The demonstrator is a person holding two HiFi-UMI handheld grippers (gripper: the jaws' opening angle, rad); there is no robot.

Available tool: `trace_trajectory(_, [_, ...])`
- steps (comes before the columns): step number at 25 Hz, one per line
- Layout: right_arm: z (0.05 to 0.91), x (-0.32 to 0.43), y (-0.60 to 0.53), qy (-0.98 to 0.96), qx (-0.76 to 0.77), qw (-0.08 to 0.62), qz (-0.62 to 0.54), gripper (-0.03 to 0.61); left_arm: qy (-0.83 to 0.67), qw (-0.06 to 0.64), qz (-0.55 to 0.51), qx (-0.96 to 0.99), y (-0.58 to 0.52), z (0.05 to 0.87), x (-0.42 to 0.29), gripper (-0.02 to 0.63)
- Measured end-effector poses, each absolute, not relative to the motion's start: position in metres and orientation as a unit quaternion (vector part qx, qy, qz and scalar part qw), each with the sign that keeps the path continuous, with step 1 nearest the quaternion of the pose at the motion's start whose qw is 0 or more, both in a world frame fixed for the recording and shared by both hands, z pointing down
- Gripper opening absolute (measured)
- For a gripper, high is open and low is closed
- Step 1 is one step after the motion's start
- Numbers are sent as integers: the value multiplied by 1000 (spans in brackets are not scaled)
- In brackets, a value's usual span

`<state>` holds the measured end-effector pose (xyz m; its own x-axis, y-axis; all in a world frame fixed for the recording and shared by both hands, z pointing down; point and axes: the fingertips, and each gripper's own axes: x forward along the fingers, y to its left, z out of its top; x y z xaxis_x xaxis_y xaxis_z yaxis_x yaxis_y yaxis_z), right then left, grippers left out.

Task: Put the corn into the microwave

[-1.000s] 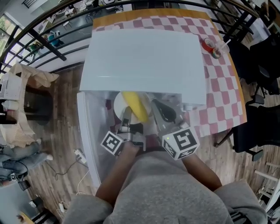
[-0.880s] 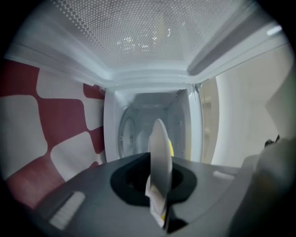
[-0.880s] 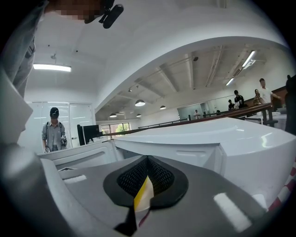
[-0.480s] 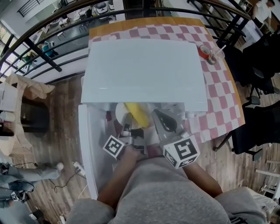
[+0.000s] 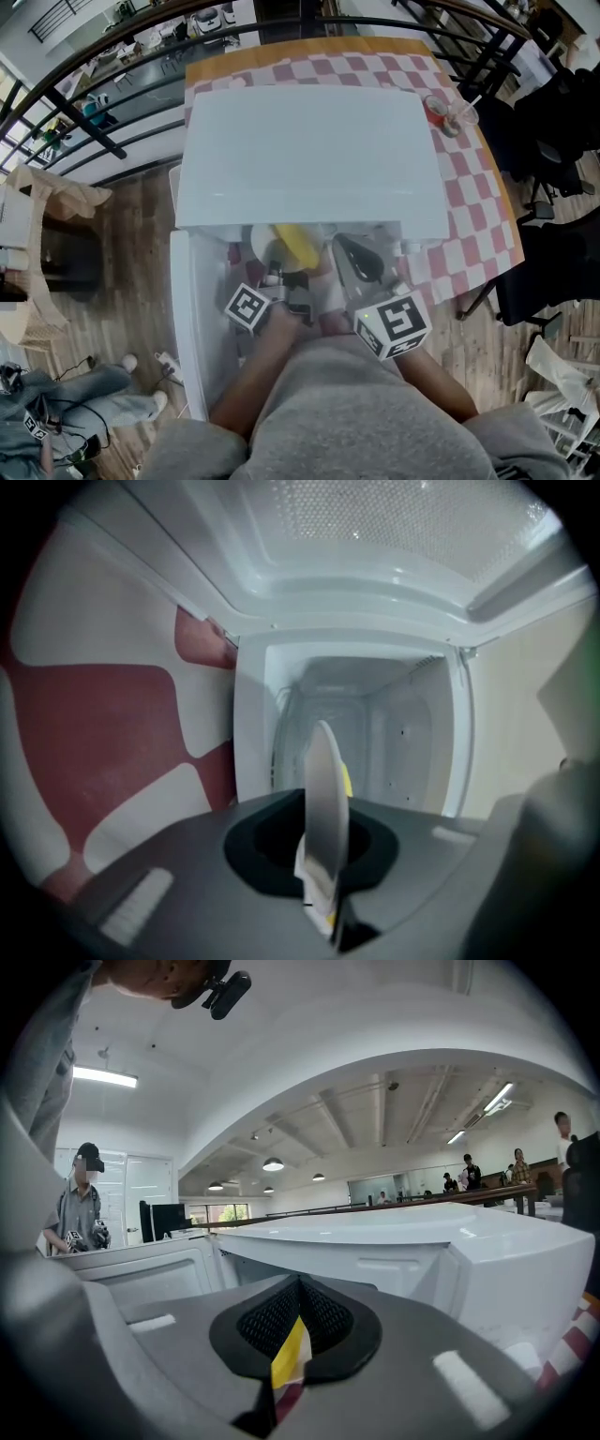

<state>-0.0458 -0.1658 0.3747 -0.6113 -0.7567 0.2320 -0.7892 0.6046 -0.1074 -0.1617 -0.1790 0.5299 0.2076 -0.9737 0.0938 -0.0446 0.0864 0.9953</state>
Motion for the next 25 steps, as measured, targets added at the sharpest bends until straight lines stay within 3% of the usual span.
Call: trace_trajectory(25, [379,-59,-175,-891,433,91,98,-2,-476,565,-407,536,-191,540,-168,18])
